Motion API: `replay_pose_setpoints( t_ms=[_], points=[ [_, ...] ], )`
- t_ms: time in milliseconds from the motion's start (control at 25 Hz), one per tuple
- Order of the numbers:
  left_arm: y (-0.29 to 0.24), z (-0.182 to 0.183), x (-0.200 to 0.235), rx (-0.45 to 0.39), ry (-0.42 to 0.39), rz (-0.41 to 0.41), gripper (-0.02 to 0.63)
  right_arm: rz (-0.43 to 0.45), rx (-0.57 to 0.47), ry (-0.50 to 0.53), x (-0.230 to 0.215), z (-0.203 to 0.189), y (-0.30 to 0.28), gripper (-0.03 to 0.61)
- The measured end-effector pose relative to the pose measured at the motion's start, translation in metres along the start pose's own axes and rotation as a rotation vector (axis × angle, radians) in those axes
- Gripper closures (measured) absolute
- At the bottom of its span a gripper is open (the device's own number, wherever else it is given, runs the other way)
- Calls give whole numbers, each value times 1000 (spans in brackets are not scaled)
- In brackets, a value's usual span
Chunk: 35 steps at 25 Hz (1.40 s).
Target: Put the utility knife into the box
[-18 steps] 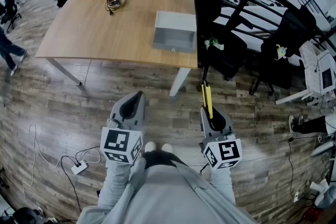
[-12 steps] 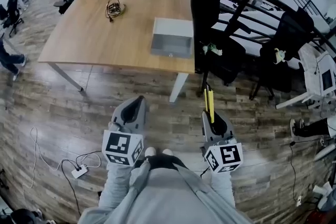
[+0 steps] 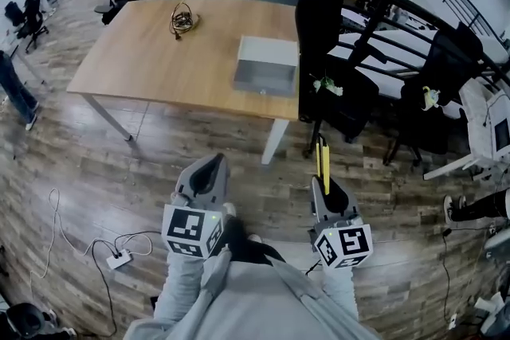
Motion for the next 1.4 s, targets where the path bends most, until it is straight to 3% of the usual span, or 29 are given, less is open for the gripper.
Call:
replay_pose_setpoints(
  t_ms=[440,1000,1400],
  points=[
    [-64,-4,45,18,33,12,595,29,35,2,-17,1,-78,494],
    [-216,22,160,103,17,-78,595,-55,88,-18,-48,26,-249,494],
    [-255,27,207,109,3,-132,595,-140,119,-19,-46,25,-290,494]
  ],
)
Point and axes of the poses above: the fingertips, and each gripper's own axes: y backward along the fingers, x to its left, z out of its top, the point moved 4 cm from there along y, backward along the fingers, and after that the axes turned 2 degrees about y, right-handed, at the moved point
